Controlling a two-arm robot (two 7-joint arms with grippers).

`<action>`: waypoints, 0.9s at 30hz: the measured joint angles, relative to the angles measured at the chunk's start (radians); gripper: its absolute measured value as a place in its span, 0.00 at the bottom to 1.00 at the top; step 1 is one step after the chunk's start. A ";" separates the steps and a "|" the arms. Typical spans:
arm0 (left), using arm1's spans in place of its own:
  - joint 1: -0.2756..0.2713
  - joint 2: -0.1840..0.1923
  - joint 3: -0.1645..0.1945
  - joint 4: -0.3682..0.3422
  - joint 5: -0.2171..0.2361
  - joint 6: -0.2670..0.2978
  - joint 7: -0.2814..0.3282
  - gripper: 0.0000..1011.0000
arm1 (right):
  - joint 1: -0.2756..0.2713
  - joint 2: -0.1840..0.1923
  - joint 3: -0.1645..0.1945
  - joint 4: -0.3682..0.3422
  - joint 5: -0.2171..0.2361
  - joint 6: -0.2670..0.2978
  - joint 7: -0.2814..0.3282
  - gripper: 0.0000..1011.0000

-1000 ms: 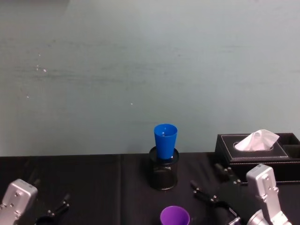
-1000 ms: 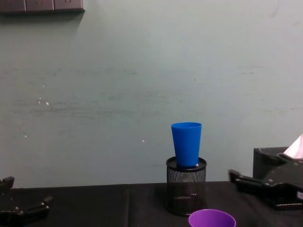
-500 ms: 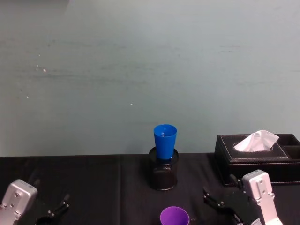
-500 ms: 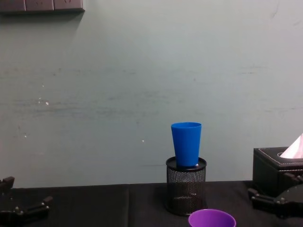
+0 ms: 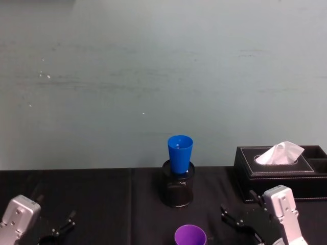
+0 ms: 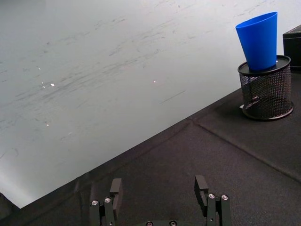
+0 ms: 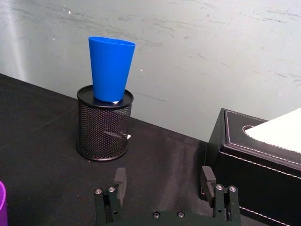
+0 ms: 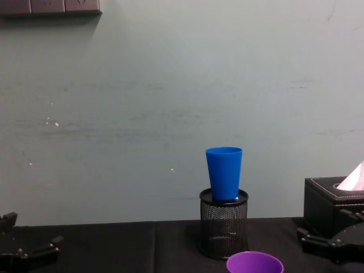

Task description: Pick up one cup with a gripper and tap it against the other cup.

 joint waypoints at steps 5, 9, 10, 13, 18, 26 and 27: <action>0.000 0.000 0.000 0.000 0.000 0.000 0.000 0.99 | 0.000 0.000 0.000 0.000 0.000 0.001 -0.003 0.99; 0.000 0.000 0.000 0.000 0.000 0.000 0.000 0.99 | 0.000 0.000 -0.001 -0.001 -0.001 0.002 -0.004 0.99; 0.000 0.000 0.000 0.000 0.000 0.000 0.000 0.99 | 0.000 0.000 -0.001 -0.001 -0.001 0.002 -0.004 0.99; 0.000 0.000 0.000 0.000 0.000 0.000 0.000 0.99 | 0.000 0.000 -0.001 -0.001 -0.001 0.002 -0.004 0.99; 0.000 0.000 0.000 0.000 0.000 0.000 0.000 0.99 | 0.000 0.000 -0.001 -0.002 -0.001 0.003 -0.005 0.99; 0.000 0.000 0.000 0.000 0.000 0.000 0.000 0.99 | 0.000 0.000 -0.001 -0.002 -0.002 0.003 -0.006 0.99; 0.000 0.000 0.000 0.000 0.000 0.000 0.000 0.99 | 0.000 0.000 -0.001 -0.002 -0.002 0.003 -0.006 0.99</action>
